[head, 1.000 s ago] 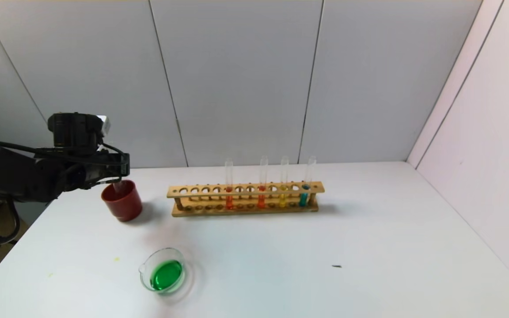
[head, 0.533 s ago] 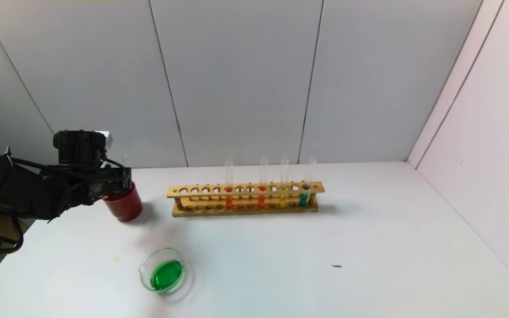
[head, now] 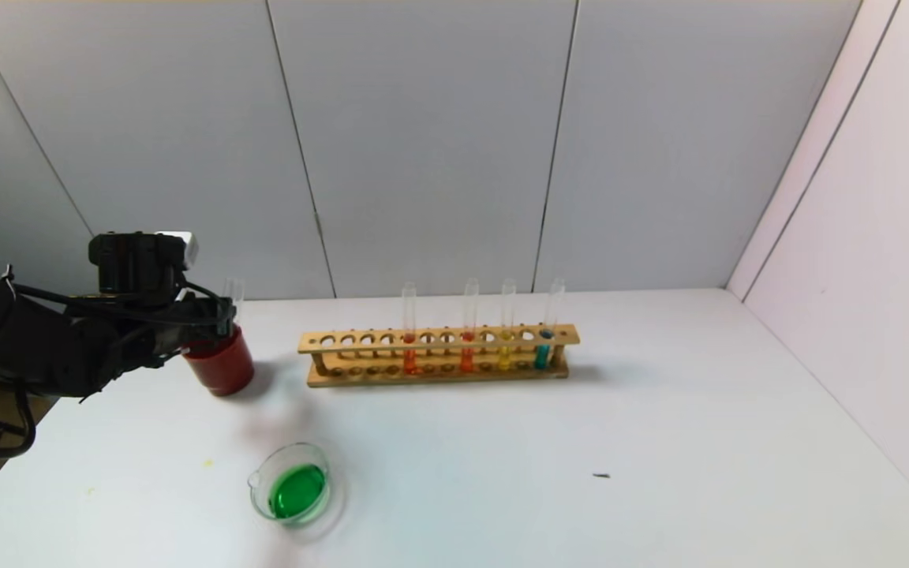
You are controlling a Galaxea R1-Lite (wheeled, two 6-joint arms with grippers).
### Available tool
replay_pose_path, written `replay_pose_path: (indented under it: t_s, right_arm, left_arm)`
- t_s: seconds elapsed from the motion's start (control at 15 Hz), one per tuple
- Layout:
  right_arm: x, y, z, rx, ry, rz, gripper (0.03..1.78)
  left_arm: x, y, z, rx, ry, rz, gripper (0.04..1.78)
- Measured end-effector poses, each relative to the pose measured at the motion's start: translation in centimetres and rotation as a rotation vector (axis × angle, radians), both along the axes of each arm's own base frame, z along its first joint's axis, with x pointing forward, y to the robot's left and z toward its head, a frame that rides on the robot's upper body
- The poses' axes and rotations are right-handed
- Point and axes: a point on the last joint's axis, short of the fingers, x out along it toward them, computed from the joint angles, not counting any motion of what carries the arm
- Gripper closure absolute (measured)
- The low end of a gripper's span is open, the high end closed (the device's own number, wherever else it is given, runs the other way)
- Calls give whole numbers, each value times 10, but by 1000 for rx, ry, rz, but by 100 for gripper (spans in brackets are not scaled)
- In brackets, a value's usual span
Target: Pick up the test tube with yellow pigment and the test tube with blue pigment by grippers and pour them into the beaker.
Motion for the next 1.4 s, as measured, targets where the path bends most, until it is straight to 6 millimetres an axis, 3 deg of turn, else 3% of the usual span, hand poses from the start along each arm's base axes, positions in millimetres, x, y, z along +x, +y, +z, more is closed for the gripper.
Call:
replay_pose_path:
  t_s: [0.13, 0.33, 0.67, 0.93, 1.2, 1.4]
  right_arm:
    - [0, 0, 0, 0, 0, 0, 7]
    - [0, 0, 0, 0, 0, 0, 7]
    - [0, 0, 0, 0, 0, 0, 7]
    - [0, 0, 0, 0, 0, 0, 7]
    - [0, 0, 0, 0, 0, 0, 7]
    - [0, 0, 0, 0, 0, 0, 7]
  left_arm:
    - [-4, -1, 4, 4, -5, -4, 39]
    - [-15, -2, 14, 19, -21, -15, 12]
    - [-60, -2, 52, 77, -91, -38, 7]
    - [-124, 3, 88, 86, -177, -30, 7]
    - [-210, 4, 119, 88, -258, -30, 7]
    - [-280, 4, 124, 92, -292, -29, 7]
